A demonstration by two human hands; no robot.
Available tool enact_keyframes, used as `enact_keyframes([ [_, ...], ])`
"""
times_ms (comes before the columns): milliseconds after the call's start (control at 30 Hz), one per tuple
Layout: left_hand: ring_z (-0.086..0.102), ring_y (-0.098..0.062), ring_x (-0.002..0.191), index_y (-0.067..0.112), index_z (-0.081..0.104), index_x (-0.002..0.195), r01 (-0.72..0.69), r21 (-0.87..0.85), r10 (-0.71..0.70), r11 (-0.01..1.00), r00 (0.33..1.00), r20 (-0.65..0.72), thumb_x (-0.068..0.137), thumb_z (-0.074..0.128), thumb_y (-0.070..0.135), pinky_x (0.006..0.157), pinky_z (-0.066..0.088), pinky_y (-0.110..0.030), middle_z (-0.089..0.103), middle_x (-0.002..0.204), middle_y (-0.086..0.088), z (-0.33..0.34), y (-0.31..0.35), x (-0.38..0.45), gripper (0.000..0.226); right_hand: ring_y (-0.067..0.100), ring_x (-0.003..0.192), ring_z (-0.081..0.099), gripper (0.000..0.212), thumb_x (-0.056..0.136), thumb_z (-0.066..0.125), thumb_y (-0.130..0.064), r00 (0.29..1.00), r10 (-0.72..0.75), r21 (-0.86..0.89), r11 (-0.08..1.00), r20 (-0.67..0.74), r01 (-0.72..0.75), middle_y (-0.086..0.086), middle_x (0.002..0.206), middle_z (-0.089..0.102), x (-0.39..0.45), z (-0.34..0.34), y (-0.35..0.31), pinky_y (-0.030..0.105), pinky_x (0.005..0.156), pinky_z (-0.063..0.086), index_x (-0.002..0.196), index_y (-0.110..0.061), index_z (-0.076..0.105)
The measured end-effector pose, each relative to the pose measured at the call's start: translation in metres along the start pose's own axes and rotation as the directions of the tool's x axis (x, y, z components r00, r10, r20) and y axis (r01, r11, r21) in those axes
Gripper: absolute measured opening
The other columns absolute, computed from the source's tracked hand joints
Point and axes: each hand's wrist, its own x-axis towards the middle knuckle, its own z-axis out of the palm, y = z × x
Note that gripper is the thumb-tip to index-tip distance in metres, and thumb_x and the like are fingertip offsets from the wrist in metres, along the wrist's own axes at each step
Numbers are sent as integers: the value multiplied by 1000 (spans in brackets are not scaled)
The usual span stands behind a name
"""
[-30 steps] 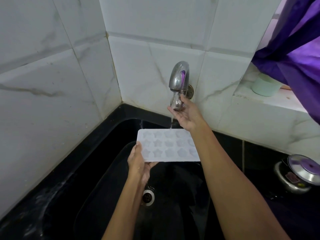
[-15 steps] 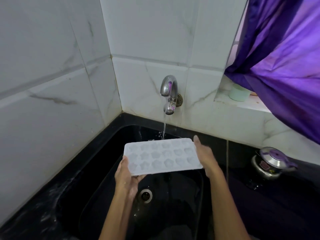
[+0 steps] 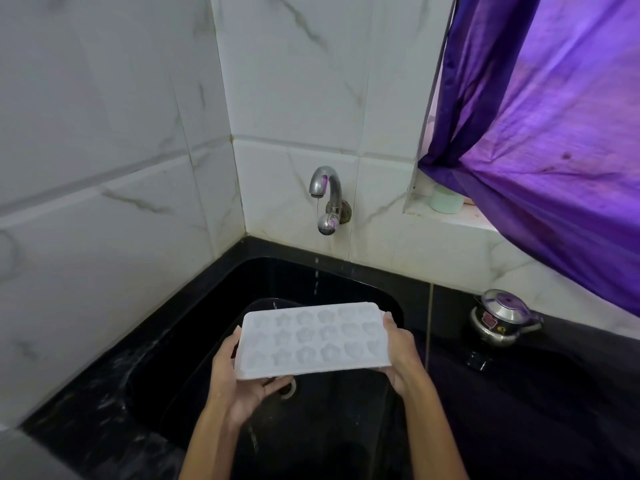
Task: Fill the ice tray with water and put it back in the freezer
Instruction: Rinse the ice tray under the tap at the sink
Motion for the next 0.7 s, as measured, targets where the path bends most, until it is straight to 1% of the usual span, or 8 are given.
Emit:
enact_keyframes([
  [67, 62, -45, 105, 10, 61, 118, 44, -75, -40, 996, 998, 47, 87, 47, 57, 88, 48, -63, 66, 115, -23, 0, -2, -6, 58, 26, 79, 72, 41, 99, 38, -45, 1000, 3, 10, 1000, 10, -3, 8, 88, 74, -6, -3, 2, 36, 58, 57, 95, -15, 66],
  [200, 68, -36, 96, 10, 56, 121, -57, -23, 57, 998, 998, -3, 95, 35, 53, 67, 57, -48, 71, 107, -17, 1, -10, -11, 54, 23, 79, 72, 40, 99, 37, -46, 998, 28, -42, 999, 48, -26, 5, 86, 74, -13, -8, 4, 34, 58, 57, 92, -18, 65],
  [300, 68, -37, 95, 9, 56, 119, -76, -1, 75, 997, 993, -88, 96, 34, 51, 65, 55, -49, 71, 105, -17, 2, -16, -15, 53, 22, 89, 66, 40, 99, 38, -44, 1000, -28, -199, 979, 11, 30, 4, 96, 70, -16, -8, 1, 36, 77, 54, 99, -15, 65],
  [367, 65, -38, 100, 9, 55, 120, -82, 7, 82, 997, 989, -126, 96, 35, 52, 67, 54, -51, 69, 110, -18, 2, -18, -17, 53, 20, 101, 57, 27, 99, 39, -29, 966, -244, -426, 886, -85, 186, 5, 114, 64, -16, -11, -2, 32, 85, 44, 111, -19, 61],
  [467, 64, -38, 102, 11, 56, 118, -104, 13, 105, 994, 982, -156, 96, 35, 52, 70, 54, -53, 67, 112, -18, 2, -18, -20, 52, 18, 114, 48, 45, 90, 37, 0, 867, -498, -672, 647, -13, 361, 5, 135, 49, -17, -16, -12, 31, 88, 40, 121, -25, 58],
  [500, 64, -38, 101, 12, 57, 115, -114, 20, 115, 993, 980, -163, 96, 35, 52, 69, 54, -52, 68, 111, -18, 2, -18, -21, 50, 20, 121, 43, 50, 86, 38, 5, 852, -523, -738, 564, 28, 370, 5, 140, 44, -17, -16, -16, 35, 95, 39, 117, -27, 60],
  [600, 66, -36, 96, 13, 58, 110, -126, 17, 127, 992, 974, -190, 96, 36, 52, 65, 55, -51, 69, 106, -16, 1, -19, -23, 47, 23, 141, 18, 55, 82, 45, 11, 858, -501, -882, 346, 114, 319, 4, 151, 27, -16, -10, -24, 47, 111, 19, 110, -33, 65],
  [700, 66, -37, 95, 12, 58, 108, -118, 22, 120, 993, 973, -199, 96, 38, 51, 64, 56, -51, 70, 104, -17, 3, -21, -25, 46, 24, 145, 4, 58, 82, 46, 14, 851, -491, -897, 266, 189, 352, 6, 155, 20, -13, -6, -20, 50, 114, 5, 112, -32, 67],
])
